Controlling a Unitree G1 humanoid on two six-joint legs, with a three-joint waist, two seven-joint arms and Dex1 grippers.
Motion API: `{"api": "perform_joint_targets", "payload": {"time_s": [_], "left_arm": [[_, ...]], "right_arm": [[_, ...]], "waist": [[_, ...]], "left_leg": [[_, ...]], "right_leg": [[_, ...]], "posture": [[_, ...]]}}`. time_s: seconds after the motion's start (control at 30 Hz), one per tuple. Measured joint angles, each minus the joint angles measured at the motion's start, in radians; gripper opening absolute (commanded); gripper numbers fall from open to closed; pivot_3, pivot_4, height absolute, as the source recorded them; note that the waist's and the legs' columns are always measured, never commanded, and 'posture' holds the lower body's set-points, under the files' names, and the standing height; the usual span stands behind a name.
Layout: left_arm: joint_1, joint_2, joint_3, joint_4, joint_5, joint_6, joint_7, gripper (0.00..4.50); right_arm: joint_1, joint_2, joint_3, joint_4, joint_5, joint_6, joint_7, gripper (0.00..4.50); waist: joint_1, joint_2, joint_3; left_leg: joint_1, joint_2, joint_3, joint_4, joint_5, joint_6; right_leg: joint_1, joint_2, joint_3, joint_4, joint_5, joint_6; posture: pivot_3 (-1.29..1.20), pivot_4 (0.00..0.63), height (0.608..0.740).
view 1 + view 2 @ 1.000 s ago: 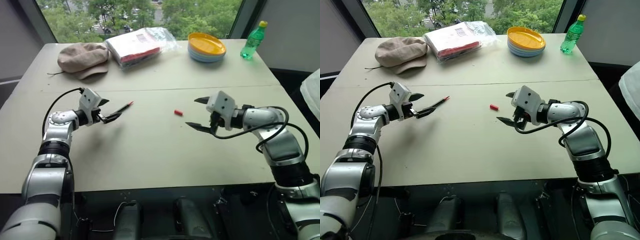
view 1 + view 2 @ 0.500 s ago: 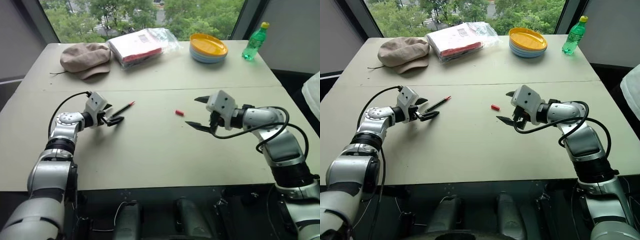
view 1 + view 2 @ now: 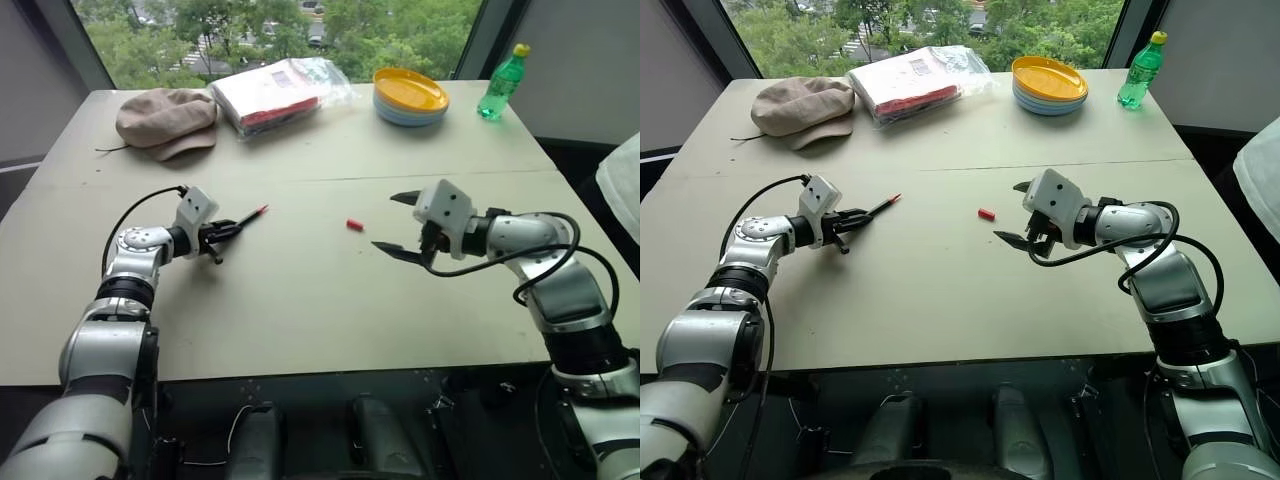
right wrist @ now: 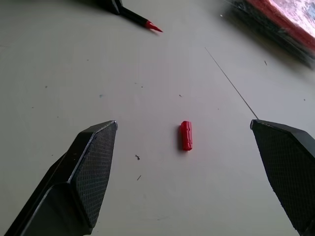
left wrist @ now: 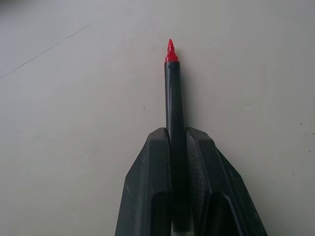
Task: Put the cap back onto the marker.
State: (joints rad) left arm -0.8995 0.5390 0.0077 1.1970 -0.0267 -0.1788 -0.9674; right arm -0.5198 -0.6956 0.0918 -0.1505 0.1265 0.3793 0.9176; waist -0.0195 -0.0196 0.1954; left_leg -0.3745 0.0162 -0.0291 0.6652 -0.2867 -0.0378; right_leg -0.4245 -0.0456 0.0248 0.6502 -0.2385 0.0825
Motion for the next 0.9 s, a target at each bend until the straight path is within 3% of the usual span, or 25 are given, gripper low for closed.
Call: {"api": "perform_joint_targets", "payload": {"time_s": [0.2,0.3,0.4,0.67,0.9], "left_arm": [[0.024,0.016,0.013,-0.039,-0.008,-0.002,-0.031,0.06],[0.068,0.03,0.024,-0.144,-0.034,0.023,-0.064,0.06],[0.13,0.054,0.046,-0.305,-0.072,0.077,-0.082,0.06],[0.44,0.111,0.109,-0.984,-0.24,0.411,-0.048,0.06],[0.587,0.156,0.177,-1.31,-0.346,0.607,0.025,0.06]], "right_arm": [[-0.001,0.019,0.0,0.011,0.017,0.002,-0.011,4.5],[-0.021,0.058,-0.003,0.09,0.034,-0.009,-0.019,4.5],[-0.05,0.094,-0.001,0.177,0.036,-0.042,-0.021,4.5],[-0.206,0.21,0.02,0.577,0.018,-0.188,0.001,4.5],[-0.322,0.268,0.029,0.896,-0.035,-0.333,0.018,4.5]], "waist": [[-0.002,0.0,0.0],[0.0,0.0,0.0],[0.003,0.0,0.0],[-0.004,0.0,0.001],[-0.001,0.0,0.001]], "left_leg": [[-0.001,0.0,0.0,0.0,0.0,0.0],[-0.002,0.0,0.0,0.0,0.0,0.0],[-0.002,0.0,0.0,0.0,0.0,0.0],[-0.002,0.0,0.0,-0.001,0.0,0.0],[-0.002,0.0,0.0,-0.001,0.0,0.0]], "right_leg": [[0.0,0.0,0.0,0.0,0.0,0.0],[-0.001,-0.001,0.0,-0.001,0.0,0.0],[-0.001,-0.001,0.0,-0.001,0.0,0.0],[-0.002,-0.001,0.001,-0.001,0.0,0.0],[-0.001,-0.001,0.001,-0.001,0.0,0.0]], "posture": [[0.0,0.15,0.74],[0.0,0.15,0.74],[0.0,0.15,0.74],[0.0,0.15,0.74],[0.0,0.15,0.74]]}}
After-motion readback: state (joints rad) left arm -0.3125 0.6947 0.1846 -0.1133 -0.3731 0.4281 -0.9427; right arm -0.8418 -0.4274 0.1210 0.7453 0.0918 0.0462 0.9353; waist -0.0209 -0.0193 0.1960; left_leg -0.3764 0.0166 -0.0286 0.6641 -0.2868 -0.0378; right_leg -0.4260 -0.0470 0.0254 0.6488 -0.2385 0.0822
